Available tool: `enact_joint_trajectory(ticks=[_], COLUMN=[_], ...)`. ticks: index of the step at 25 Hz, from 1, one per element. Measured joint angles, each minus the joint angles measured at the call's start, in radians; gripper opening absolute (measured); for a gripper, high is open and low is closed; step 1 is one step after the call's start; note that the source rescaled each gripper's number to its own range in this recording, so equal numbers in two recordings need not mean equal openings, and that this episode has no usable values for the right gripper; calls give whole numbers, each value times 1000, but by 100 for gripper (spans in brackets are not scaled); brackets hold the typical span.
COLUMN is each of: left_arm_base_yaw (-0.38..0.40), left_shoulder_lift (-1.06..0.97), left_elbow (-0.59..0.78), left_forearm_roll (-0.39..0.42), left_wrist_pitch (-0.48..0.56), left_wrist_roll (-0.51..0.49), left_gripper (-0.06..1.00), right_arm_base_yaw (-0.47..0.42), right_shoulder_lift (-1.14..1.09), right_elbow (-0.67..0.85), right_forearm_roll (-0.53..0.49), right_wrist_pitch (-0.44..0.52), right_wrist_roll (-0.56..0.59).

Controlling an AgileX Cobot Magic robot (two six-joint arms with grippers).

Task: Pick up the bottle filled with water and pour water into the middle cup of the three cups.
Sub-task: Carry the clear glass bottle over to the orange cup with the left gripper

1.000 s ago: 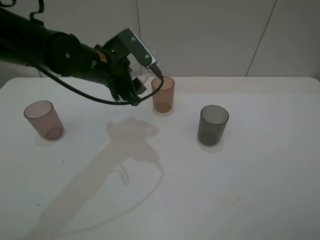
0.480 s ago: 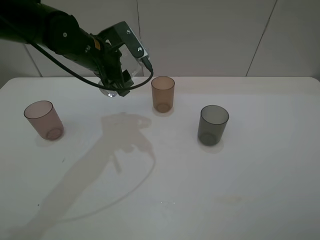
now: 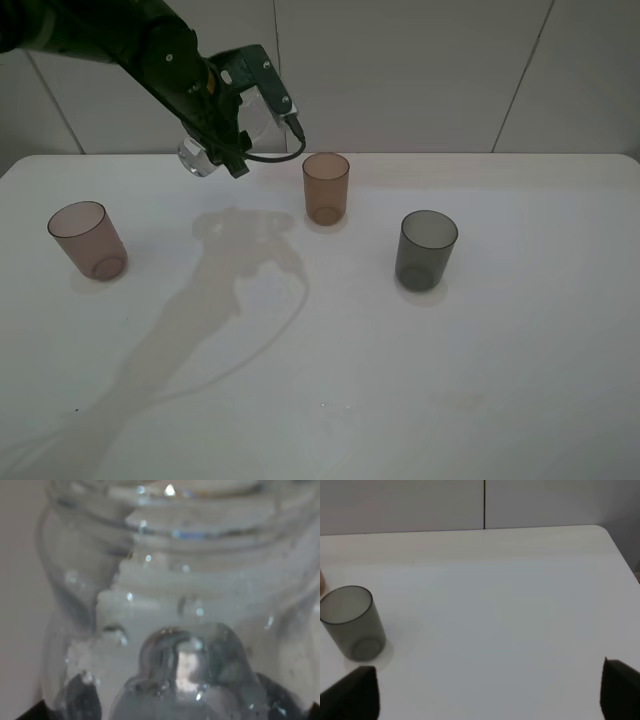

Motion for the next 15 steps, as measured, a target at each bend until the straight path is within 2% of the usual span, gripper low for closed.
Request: enact_joint_trajectory(ticks=[15], left_arm_base_yaw=[-41], left_shoulder_lift=[96], left_elbow=[-36], left_forearm_roll=[185], left_wrist_pitch=[15], left_wrist_roll=[-1], left_gripper=[2], right_arm_base_yaw=[0], right_shoulder_lift=[0], right_elbow=[0], right_forearm_roll=[0], right_wrist_pitch=[0], right_wrist_roll=[0])
